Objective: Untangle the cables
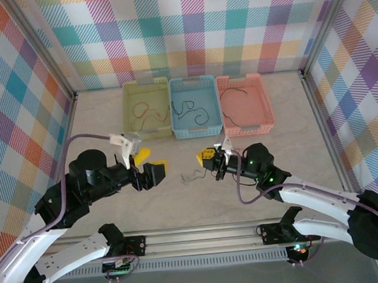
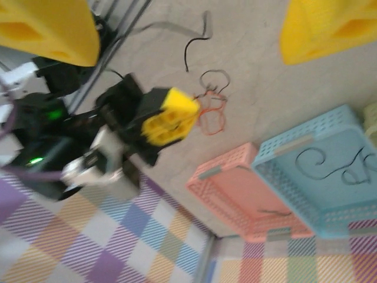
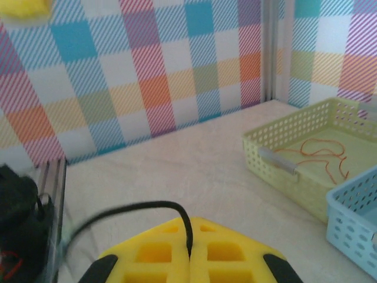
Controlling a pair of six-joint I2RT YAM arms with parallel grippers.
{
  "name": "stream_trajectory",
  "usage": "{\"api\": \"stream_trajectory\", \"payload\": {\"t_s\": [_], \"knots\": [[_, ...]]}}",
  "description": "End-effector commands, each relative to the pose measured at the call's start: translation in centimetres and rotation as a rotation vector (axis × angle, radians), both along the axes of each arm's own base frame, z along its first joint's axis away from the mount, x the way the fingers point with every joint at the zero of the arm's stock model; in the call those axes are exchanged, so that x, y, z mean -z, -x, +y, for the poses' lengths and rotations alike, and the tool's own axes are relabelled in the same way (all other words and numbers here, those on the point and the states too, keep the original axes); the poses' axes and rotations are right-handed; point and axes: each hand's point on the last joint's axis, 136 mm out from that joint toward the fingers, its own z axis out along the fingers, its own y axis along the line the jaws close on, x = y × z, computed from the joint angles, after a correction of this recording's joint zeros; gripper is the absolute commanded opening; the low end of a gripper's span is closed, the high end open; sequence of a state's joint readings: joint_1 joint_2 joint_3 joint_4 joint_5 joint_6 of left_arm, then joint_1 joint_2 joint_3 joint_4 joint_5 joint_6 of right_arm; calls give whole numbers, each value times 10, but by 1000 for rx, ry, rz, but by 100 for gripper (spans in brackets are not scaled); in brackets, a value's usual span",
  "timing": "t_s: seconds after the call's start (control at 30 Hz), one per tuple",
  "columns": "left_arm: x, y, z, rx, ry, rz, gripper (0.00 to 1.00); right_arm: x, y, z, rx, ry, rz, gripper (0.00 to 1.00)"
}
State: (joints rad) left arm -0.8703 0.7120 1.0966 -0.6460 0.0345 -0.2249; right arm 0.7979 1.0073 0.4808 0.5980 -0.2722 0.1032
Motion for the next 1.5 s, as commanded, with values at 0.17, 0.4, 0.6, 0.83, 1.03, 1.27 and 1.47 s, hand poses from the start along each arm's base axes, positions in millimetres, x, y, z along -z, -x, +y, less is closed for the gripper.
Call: {"api": "stream_trajectory", "payload": {"t_s": [0.17,0.4,0.6,0.83,1.03,1.27,1.47], "knots": [[52,-12,30,-217,104,46,89,-105,-17,-24,164,-191,76,0],[106,-21,9,-230,118,196,84,-143,-16,-23,144,-259,153,0],[133,-24,-14,-178,112,264,84,-127,-7,-26,127,-196,155,0],[156,-17,-43,-46,128,310,80,-110,-31,-67,387,-194,163,0],[178,-26,-62,-10,52,335,79,-63,-84,-150,831,-132,272,0],[193,-54,-99,-8,-47,397,79,9,-101,-239,1131,-170,422,0],[225,-80,-141,4,-134,491,82,47,-101,-267,1234,-150,444,0]]}}
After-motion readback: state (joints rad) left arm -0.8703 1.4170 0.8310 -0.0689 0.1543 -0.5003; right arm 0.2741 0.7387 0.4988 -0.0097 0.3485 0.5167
